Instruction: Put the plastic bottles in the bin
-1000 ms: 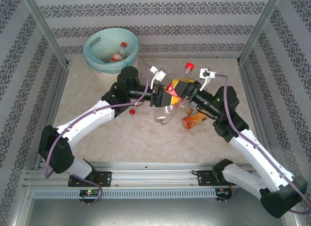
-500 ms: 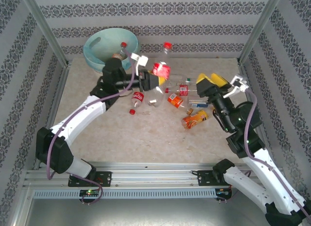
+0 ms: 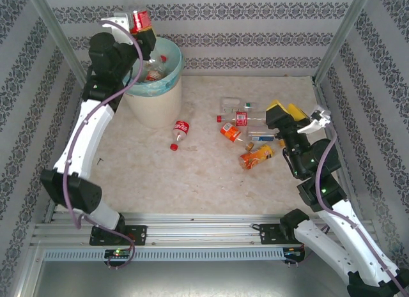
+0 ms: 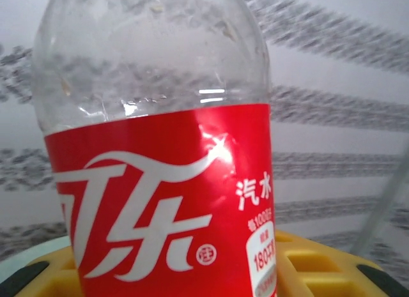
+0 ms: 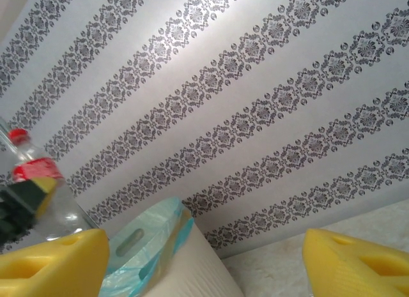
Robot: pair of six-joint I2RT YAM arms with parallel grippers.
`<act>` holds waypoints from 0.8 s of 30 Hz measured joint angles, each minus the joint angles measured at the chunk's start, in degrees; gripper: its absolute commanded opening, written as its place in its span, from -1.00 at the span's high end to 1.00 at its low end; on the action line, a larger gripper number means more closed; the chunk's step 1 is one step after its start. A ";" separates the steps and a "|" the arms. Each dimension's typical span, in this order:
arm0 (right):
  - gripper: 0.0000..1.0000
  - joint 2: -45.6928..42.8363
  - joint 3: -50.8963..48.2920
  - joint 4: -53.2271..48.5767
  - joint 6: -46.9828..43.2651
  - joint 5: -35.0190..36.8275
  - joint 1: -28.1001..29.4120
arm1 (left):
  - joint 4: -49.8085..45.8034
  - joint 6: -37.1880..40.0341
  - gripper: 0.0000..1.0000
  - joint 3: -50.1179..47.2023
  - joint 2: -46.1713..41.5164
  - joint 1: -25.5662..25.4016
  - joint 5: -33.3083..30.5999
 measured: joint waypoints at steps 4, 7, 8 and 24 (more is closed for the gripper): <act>-0.58 -2.34 -1.01 -1.09 0.20 0.44 -0.09 | -0.94 2.78 0.16 0.90 7.63 1.09 -0.63; -0.57 -4.20 -2.58 -1.49 1.05 1.22 -0.09 | -2.75 4.20 0.10 1.49 12.39 1.07 0.02; -0.57 -4.55 -3.10 -1.64 1.31 1.40 -0.11 | -3.26 4.57 0.06 1.53 13.29 1.09 0.20; -0.57 -4.70 -4.04 -3.63 3.06 2.05 -0.11 | -5.75 8.50 -0.51 2.16 10.84 1.09 0.72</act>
